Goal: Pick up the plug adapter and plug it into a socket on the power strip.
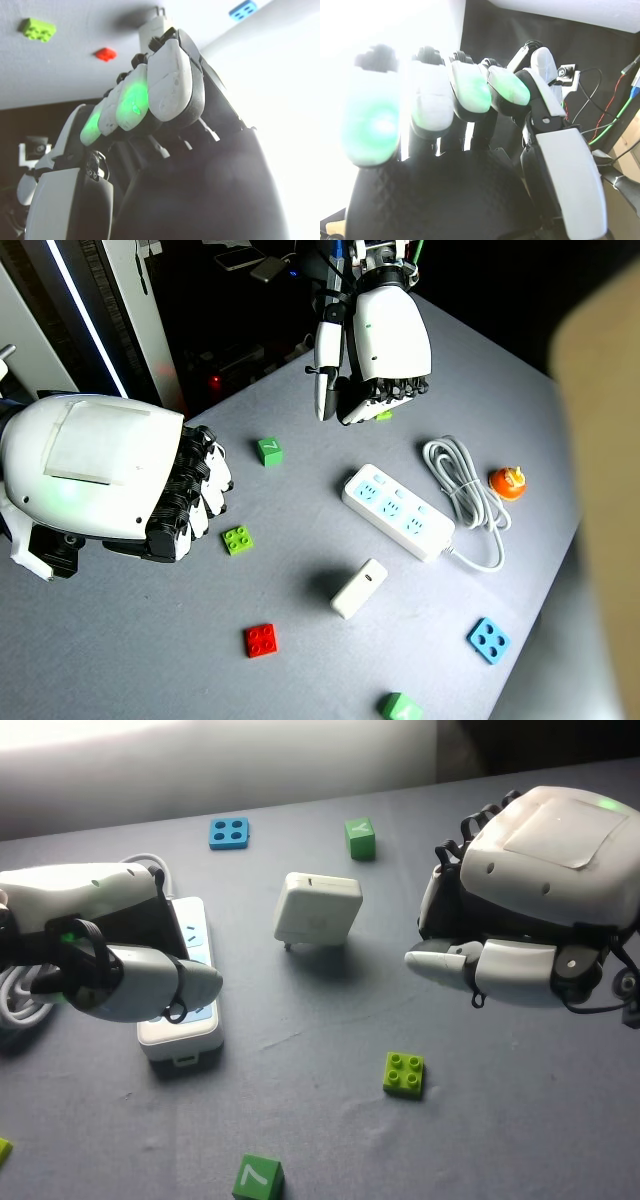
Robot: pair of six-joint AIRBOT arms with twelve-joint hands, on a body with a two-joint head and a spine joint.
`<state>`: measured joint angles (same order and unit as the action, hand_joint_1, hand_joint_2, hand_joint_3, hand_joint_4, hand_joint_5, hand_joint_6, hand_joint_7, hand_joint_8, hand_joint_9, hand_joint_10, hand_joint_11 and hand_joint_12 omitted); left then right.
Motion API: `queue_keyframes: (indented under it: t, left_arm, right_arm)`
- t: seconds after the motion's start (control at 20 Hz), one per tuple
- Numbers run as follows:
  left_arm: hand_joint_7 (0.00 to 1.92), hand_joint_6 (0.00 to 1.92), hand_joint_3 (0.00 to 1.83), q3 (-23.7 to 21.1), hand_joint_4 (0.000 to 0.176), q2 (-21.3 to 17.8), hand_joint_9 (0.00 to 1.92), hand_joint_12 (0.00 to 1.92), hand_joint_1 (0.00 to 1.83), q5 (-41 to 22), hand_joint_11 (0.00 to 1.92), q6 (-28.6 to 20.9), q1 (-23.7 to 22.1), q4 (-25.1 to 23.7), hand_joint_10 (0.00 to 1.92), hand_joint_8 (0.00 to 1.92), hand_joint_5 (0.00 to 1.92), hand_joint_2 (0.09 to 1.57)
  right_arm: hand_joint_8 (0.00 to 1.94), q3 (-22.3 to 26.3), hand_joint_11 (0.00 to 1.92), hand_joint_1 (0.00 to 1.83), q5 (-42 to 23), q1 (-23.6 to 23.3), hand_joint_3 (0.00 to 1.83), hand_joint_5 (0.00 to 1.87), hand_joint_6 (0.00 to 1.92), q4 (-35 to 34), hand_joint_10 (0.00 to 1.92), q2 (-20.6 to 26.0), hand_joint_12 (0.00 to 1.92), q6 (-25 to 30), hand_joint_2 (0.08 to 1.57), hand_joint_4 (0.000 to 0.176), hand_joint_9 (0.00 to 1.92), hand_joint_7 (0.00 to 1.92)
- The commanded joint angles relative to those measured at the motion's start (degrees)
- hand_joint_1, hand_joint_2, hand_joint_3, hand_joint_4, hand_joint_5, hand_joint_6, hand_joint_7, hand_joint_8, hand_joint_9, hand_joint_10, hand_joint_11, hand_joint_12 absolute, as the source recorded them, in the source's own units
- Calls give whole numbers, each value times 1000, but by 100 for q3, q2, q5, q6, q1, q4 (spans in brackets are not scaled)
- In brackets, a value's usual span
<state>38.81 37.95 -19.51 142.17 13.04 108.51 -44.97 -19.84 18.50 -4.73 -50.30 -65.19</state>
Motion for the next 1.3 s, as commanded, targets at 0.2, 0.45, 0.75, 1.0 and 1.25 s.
queue_keyframes:
  t: [0.2, 0.45, 0.75, 1.0, 1.25]
  left_arm:
    - [88, 0, 0, 34, 0, -28, 85, 147, 0, 90, 0, -42, -32, -145, 3, 0, 81, 1277]
    - [59, 3, 0, -111, 0, -92, 54, 32, 0, 6, 12, -103, 165, 102, 5, 4, 49, 1281]
    - [79, 7, 1, -390, 0, -153, 63, 42, 0, -787, 10, -101, 470, 647, 4, 6, 69, 1283]
    - [69, 3, 0, -427, 0, 58, 58, 47, 0, -913, 10, -159, 682, 711, 1, 1, 65, 1281]
    - [45, 1, 0, -361, 0, 330, 29, 17, 0, -965, 0, -225, 904, 693, 2, 1, 35, 1282]
  right_arm:
    - [2, 24, 0, 128, -591, -44, 4, 172, 2, 13, 6, 46, 490, -8, 1073, 0, 156, 170]
    - [2, 22, 0, 107, -557, -21, 2, 167, 2, -5, 0, 47, 472, 2, 1078, 0, 147, 170]
    - [3, -289, 0, 474, -61, -522, 0, 168, 4, -580, 10, -346, 666, -7, 1049, 0, 188, 188]
    - [0, -1163, 0, 608, 806, -1024, 7, 149, 1, -1281, 4, -1208, 685, -5, 1080, 0, 182, 159]
    - [2, -2076, 0, 922, 1475, -1249, 3, 142, 4, -1832, 5, -2001, 690, -3, 1141, 0, 163, 143]
